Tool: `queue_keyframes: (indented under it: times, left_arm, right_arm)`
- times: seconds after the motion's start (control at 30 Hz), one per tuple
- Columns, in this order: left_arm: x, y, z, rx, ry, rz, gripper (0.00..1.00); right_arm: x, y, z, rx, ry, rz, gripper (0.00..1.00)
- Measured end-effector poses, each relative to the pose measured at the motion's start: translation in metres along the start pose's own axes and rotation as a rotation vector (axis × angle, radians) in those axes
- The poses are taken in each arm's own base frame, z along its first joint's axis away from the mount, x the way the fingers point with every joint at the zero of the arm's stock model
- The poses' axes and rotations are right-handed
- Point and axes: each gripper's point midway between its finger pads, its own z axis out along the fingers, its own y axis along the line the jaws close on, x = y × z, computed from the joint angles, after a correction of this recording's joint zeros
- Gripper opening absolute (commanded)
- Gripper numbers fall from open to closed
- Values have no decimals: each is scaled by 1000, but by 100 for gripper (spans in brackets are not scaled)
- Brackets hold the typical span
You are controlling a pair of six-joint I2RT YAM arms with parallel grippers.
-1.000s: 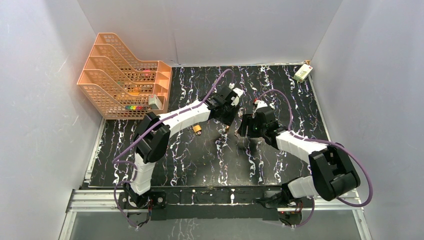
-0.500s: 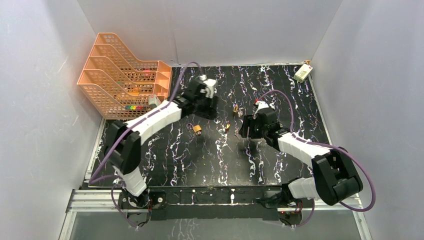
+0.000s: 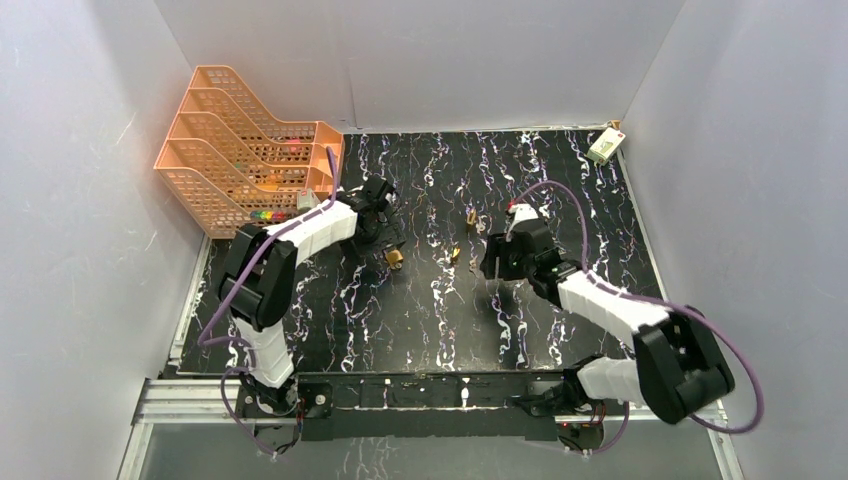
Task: Lock with the key
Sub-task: Pick up the lock from the center of the board.
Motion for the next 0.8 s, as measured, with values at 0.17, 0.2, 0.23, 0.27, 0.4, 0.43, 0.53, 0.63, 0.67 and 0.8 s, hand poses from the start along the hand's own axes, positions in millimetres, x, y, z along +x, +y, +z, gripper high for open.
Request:
queue_keyframes:
  times: [0.17,0.2,0.23,0.27,0.4,0.43,0.53,0.63,0.67,0.8]
  left_arm:
    - [-15,3,-16,43,-58,-35,98]
    - [-21,4,-22,64,-75,-52,98]
    - [-27,8,-27,75,-89,-71,98]
    - [-37,12,-34,100,-112,-100,98]
    - [-63,36,-55,151,-179,-189,98]
    - [-68,44,-60,158,-193,-208,98]
    - [-73,59,-69,171,-215,-235,98]
    - [-71,66,-77,192,-218,-238,98]
    - [-70,69,-80,200,-223,-240,98]
    - [-71,80,-96,235,-253,-245,98]
  right_arm:
    - [-27,69,-40,-94,-161,-241,75]
    - [-40,83,-47,-122,-198,-261,75]
    - [-54,93,-52,-131,-231,-275,75]
    - [-68,101,-53,-133,-253,-281,75]
    - [-104,132,-26,-129,-248,-310,75]
    - [-102,138,-12,-134,-223,-318,75]
    - [-80,145,29,-143,-119,-335,74]
    - [-41,147,73,-154,32,-334,75]
    - [-33,147,81,-154,61,-334,76]
    - [-18,160,101,-167,132,-345,77]
